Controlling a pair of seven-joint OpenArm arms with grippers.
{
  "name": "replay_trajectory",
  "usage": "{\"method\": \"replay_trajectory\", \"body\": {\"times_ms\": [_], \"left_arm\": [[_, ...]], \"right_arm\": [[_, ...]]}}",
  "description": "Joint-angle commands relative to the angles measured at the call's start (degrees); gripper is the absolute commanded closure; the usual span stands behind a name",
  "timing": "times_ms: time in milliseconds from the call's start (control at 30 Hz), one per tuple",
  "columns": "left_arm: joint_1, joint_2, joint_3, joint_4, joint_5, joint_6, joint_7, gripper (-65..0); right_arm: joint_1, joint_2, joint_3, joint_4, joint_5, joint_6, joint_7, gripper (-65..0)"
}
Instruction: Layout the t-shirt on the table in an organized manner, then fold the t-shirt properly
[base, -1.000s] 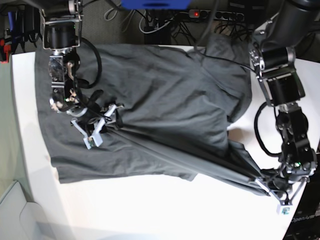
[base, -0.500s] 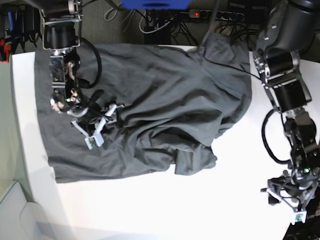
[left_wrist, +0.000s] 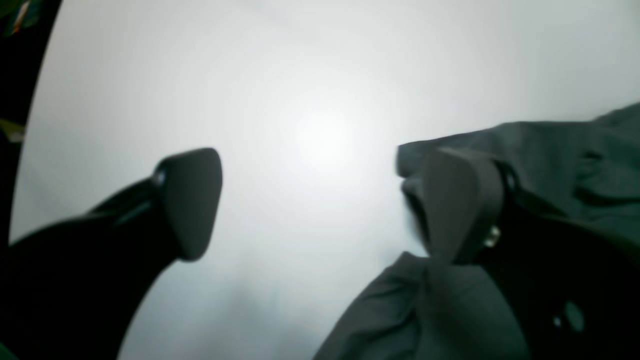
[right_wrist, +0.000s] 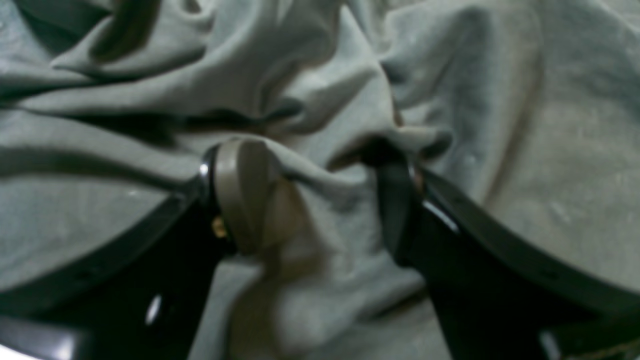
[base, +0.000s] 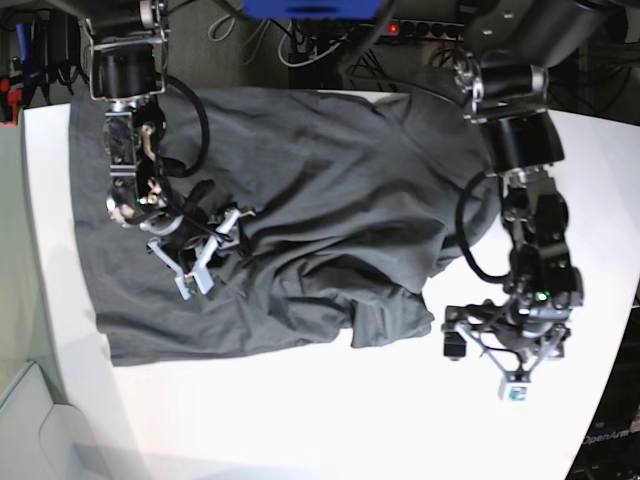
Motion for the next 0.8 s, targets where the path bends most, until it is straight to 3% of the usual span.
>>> {"method": "replay_trajectory", "body": {"times_ms": [0,267,500,767], "left_arm": [[-1.61,0.43,0.45,0.95,-0.13,0.38,-1.14,-62.4],[-4.25,4.92,4.31,-5.64,-0.04,0.64,-1.84,-62.4],[-8.2,6.41,3.88,-19.09,-0.13,0.73,-9.66,-62.4],[-13.21,8.35,-6.32,-32.63,-0.13,0.73,-15.38,-62.4]], "right_arm": [[0.08,0.16,-0.02,-0.08,-0.65,0.14,-2.83,-33.5],[-0.1,0.16,-0.02,-0.08,-0.65,0.14,-2.74,-33.5],[0.08,0.16,-0.11,-0.08,-0.65,0.14,-2.74,-33.5],[0.08,0.07,-0.11,-0.17,-0.65,0.14,-2.74,-33.5]]}}
